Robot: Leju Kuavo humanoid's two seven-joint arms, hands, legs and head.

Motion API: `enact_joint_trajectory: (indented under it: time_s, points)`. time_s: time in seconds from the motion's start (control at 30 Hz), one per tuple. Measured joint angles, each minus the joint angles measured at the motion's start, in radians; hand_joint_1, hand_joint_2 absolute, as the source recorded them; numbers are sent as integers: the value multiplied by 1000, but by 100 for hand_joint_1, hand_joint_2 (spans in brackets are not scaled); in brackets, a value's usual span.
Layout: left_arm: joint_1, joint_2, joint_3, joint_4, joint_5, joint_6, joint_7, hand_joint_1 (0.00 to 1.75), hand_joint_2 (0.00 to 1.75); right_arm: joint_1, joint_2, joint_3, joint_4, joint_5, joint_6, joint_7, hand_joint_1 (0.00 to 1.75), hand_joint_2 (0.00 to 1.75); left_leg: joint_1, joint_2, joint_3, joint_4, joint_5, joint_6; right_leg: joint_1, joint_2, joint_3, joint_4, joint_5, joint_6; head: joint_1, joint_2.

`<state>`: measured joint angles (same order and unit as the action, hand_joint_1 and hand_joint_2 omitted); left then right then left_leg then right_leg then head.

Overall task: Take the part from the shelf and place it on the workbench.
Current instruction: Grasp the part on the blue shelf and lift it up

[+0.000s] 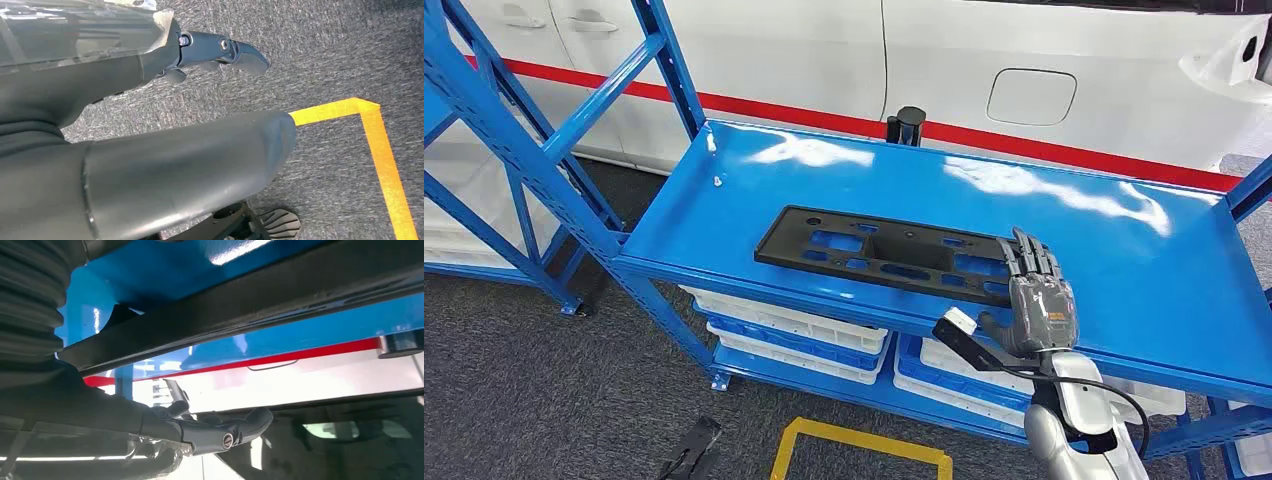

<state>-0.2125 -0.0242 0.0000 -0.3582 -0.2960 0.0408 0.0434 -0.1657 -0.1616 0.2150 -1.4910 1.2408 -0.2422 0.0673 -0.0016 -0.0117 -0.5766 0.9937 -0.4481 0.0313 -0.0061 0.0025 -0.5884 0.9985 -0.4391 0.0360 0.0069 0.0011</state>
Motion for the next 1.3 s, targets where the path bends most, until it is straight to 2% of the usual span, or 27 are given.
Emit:
enact_joint_trajectory:
  time_s: [0.1, 0.17, 0.2, 0.3, 0.33, 0.53, 0.7, 0.9, 1.23, 1.3]
  points:
    - [12, -13, -13, -35, -2, 7, 19, 0, 0, -2, 1, -11, 10, 3, -3, 16, 0, 175, 1, 0, 0, 0, 0, -4, 1, 0, 1, 0, -1, -1, 0, 0]
    - [40, -26, -41, -117, 12, 18, 89, 0, 0, -4, 1, -23, 21, 6, -7, 27, 3, 175, 1, 1, 0, 0, -1, -6, 1, 0, 2, 0, -1, -1, 0, 0]
    - [56, -31, -59, -162, 23, 24, 123, 0, 0, -6, 1, -29, 29, 8, -9, 30, 29, 175, 1, 1, 1, 0, -1, -6, 1, 0, 2, 0, -1, -1, 0, 0]
    - [91, -36, -111, -261, 62, 40, 155, 0, 0, -15, 2, -41, 52, 15, -16, 34, 143, 175, 0, 1, 1, 0, -2, -7, 1, 0, 4, -1, -1, -1, 1, 0]
    - [99, -35, -126, -284, 74, 46, 153, 0, 0, -17, 3, -44, 59, 16, -18, 35, 157, 175, -1, 1, 1, 0, -2, -7, 0, 0, 4, -1, -1, -1, 1, 0]
    - [137, -22, -190, -375, 119, 73, 151, 0, 0, -18, 7, -52, 84, 17, -23, 37, 171, 175, -5, 1, 1, 0, -2, -6, -4, 0, 4, -1, -1, -1, 1, 0]
    - [151, -10, -223, -405, 146, 88, 148, 0, 0, -20, 9, -52, 86, 18, -38, 36, 173, 175, -5, 1, 1, 0, -2, -6, -4, 0, 4, -1, -1, -1, 1, 0]
    - [117, 5, -238, -334, 188, 85, 94, 0, 0, -27, 10, -51, 87, 15, -68, 22, 173, 175, -5, 1, 2, 0, -2, -6, -4, 0, 4, -1, -1, -1, 0, 0]
    - [94, 16, -254, -278, 194, 78, 82, 0, 0, -36, 10, -52, 88, 14, -80, 20, 175, 175, -5, 1, 3, 0, -2, -6, -4, 0, 5, -1, -1, -1, 1, 0]
    - [91, 21, -261, -270, 200, 64, 78, 0, 87, -35, 10, -53, 88, 13, -92, 17, 175, 175, -5, 1, 3, 0, -2, -6, -4, 0, 5, -1, -1, -1, 1, 0]
